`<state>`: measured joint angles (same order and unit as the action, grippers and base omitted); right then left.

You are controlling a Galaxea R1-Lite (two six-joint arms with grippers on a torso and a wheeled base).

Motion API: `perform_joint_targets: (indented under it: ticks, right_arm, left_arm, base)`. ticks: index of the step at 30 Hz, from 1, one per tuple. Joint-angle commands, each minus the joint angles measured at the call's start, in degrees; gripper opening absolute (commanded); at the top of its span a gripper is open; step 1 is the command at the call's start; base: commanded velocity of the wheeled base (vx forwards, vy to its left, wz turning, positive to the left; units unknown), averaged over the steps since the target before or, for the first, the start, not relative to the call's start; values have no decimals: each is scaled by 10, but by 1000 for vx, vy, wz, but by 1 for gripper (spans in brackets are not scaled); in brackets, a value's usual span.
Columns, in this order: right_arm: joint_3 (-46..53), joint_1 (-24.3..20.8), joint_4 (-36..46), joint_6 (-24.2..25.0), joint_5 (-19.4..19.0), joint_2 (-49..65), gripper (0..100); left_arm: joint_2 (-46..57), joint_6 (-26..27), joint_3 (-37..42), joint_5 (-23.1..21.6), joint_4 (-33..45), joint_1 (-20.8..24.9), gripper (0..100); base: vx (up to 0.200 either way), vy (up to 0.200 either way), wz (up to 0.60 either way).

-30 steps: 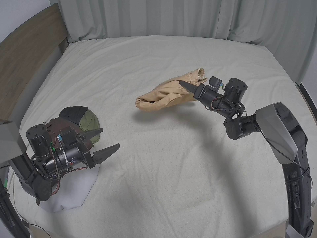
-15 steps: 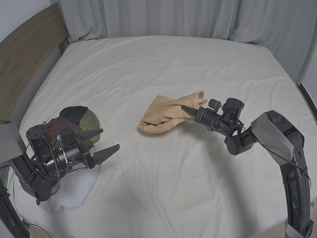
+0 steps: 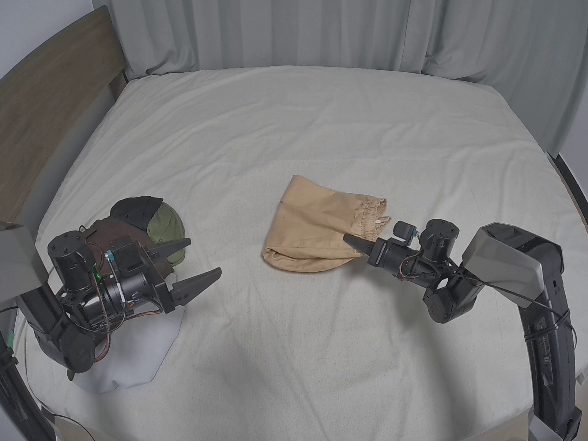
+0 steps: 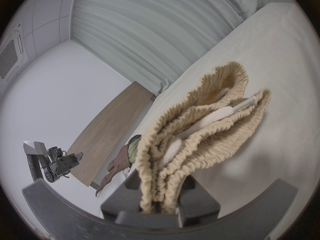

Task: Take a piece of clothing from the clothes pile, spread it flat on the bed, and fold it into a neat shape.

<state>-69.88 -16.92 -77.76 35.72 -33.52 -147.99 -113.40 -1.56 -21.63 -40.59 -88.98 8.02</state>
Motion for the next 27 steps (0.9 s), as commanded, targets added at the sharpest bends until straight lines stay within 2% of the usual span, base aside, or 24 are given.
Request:
perform_joint_targets:
  ticks: [1,10,11,20,27]
  right_arm:
    - [10,0,-5,-2,0,-17,0]
    - [11,2,0,-20,-1,-19,0]
    - [11,0,0,-20,-1,-19,100]
    - [51,6,-8,-36,-1,-19,100]
    - [113,49,-75,-48,-1,-7,100]
  left_arm:
    - [-1,0,1,0,-1,1,100]
    - [-2,0,2,0,-1,2,100]
    - [-2,1,2,0,-1,2,100]
    - [3,1,9,-1,-1,2,100]
    - [5,1,7,0,-1,2,100]
  base:
    - [0,0,0]
    - [0,0,0]
    - [0,0,0]
    - [0,0,0]
    - [0,0,0]
